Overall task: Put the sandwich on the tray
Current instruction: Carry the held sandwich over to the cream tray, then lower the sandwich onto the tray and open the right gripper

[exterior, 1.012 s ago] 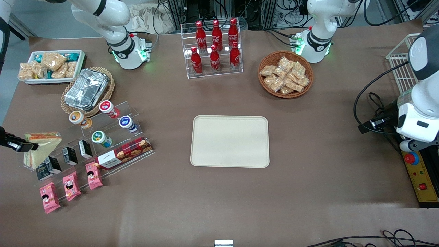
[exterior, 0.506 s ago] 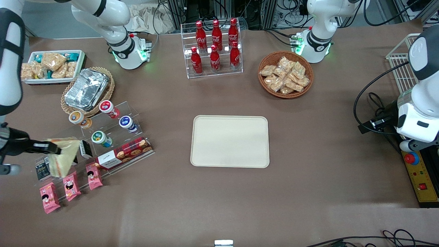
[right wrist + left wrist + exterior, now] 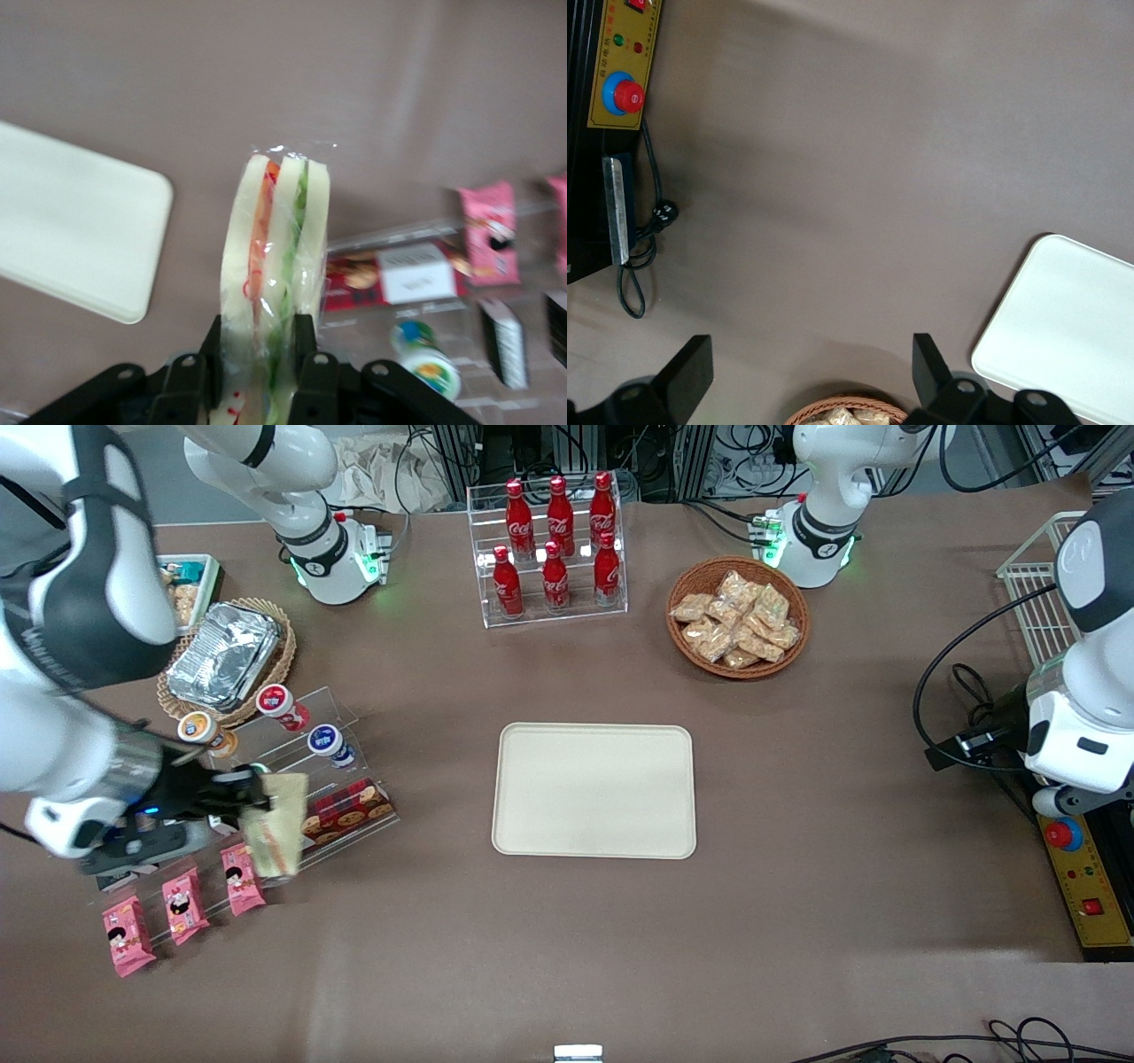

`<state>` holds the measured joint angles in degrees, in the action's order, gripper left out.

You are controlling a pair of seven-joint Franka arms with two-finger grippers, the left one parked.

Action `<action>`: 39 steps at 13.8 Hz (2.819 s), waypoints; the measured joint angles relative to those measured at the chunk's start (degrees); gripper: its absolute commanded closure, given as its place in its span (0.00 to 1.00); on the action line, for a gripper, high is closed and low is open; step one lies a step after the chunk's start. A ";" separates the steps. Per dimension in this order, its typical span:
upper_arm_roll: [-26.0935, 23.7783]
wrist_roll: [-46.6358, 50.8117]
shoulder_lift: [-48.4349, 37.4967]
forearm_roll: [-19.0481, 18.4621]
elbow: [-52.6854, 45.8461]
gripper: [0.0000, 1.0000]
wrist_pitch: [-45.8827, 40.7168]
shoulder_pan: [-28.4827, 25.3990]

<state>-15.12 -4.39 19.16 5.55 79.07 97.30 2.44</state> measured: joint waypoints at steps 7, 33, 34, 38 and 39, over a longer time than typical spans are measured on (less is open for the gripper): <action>-0.18 -3.28 4.20 -3.13 0.20 0.66 8.66 -15.30; 0.41 -9.65 27.02 -34.11 0.94 0.02 36.70 -34.31; 0.43 -9.53 27.08 -31.90 0.94 0.02 36.88 -33.98; 0.50 -9.68 26.08 -19.84 -0.26 0.02 36.75 -30.58; 0.49 -9.68 25.24 -18.67 -0.37 0.02 35.99 -29.06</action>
<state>-14.63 -14.07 44.41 -13.11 78.70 133.28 -26.62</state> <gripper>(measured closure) 0.018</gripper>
